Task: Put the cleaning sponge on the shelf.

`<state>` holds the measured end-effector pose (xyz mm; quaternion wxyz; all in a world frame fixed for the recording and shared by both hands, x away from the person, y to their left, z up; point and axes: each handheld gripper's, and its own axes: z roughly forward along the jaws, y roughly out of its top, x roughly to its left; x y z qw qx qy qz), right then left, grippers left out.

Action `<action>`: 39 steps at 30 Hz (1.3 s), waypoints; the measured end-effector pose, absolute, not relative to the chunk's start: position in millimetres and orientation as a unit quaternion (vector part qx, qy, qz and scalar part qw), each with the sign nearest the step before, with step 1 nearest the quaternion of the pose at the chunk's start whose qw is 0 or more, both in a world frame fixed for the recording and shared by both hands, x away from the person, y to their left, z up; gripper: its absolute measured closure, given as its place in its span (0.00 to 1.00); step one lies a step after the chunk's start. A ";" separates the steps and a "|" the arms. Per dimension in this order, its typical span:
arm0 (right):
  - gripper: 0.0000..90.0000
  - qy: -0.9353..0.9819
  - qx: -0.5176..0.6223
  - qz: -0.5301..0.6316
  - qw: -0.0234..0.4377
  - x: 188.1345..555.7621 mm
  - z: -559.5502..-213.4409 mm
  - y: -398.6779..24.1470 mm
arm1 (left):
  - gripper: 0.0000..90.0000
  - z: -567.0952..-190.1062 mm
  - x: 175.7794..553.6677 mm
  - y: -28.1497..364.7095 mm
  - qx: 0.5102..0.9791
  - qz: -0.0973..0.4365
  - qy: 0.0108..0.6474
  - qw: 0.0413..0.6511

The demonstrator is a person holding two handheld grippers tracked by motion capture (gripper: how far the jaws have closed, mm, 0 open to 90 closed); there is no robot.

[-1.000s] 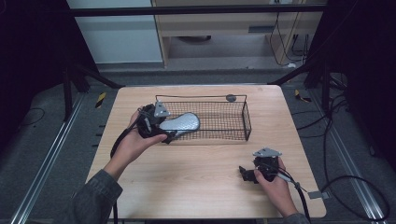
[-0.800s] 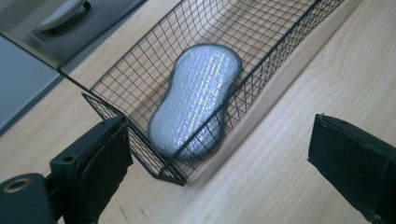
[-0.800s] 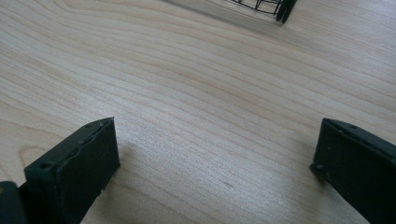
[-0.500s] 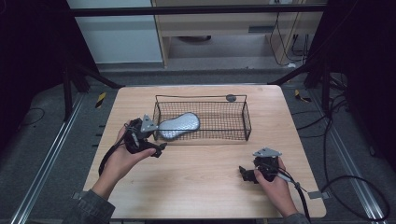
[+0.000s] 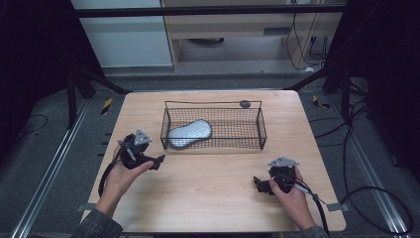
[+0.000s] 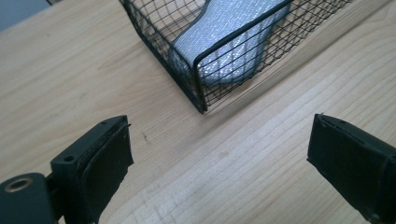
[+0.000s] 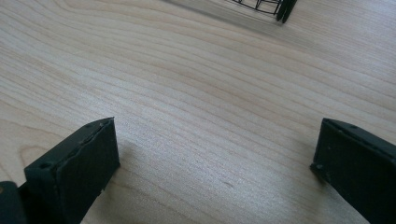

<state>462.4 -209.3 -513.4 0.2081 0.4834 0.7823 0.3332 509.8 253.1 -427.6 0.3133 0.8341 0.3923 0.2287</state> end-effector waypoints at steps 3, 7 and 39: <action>0.00 0.783 0.483 0.333 0.209 462.4 -513.4 -209.5 | 0.06 -439.8 511.2 263.7 0.828 0.226 0.410 0.307; 0.00 0.783 0.483 0.333 0.209 462.4 -513.4 -209.4 | 0.06 -463.3 510.8 279.2 0.817 0.216 0.441 0.302; 0.00 0.783 0.483 0.333 0.208 462.2 -513.4 -209.4 | 0.00 -507.9 523.1 297.8 0.777 0.218 0.497 0.318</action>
